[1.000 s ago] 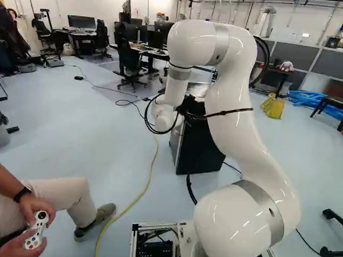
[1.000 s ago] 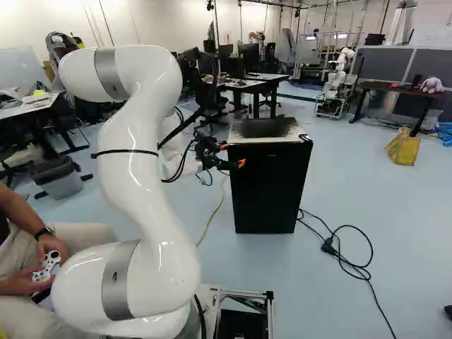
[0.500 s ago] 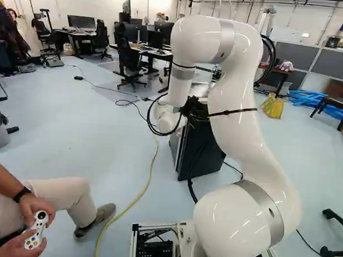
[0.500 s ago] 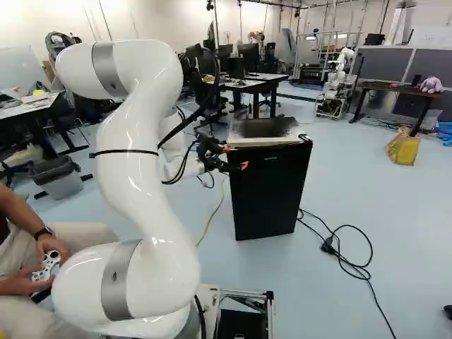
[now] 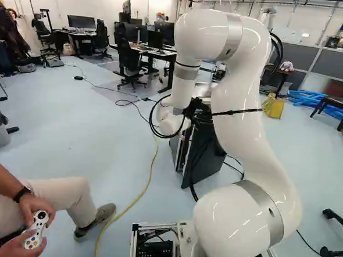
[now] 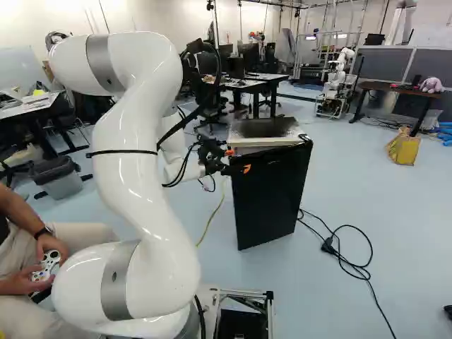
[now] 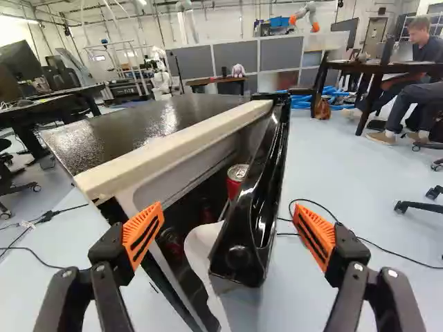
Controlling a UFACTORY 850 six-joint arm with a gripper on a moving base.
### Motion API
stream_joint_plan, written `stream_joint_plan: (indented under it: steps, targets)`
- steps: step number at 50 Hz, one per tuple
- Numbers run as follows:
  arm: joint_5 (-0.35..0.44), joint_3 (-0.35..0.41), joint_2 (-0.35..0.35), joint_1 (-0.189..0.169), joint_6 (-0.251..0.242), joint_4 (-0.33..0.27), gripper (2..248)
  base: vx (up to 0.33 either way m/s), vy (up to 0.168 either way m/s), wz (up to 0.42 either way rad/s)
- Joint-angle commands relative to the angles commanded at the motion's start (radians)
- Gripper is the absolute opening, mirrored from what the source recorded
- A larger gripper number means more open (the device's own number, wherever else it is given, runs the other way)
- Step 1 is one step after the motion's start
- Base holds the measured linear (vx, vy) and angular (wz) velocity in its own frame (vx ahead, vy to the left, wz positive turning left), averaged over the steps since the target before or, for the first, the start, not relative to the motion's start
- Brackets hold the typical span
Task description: Grab a drink from the fridge
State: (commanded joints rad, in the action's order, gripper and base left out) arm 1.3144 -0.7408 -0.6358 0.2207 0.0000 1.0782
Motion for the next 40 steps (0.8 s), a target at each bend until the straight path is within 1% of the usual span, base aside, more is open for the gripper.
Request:
stream_joint_plan:
  steps: [40]
  targets:
    - [0.000, 0.161, 0.095, -0.021, 0.000, 0.000, 247, 0.000, 0.000, 0.000]
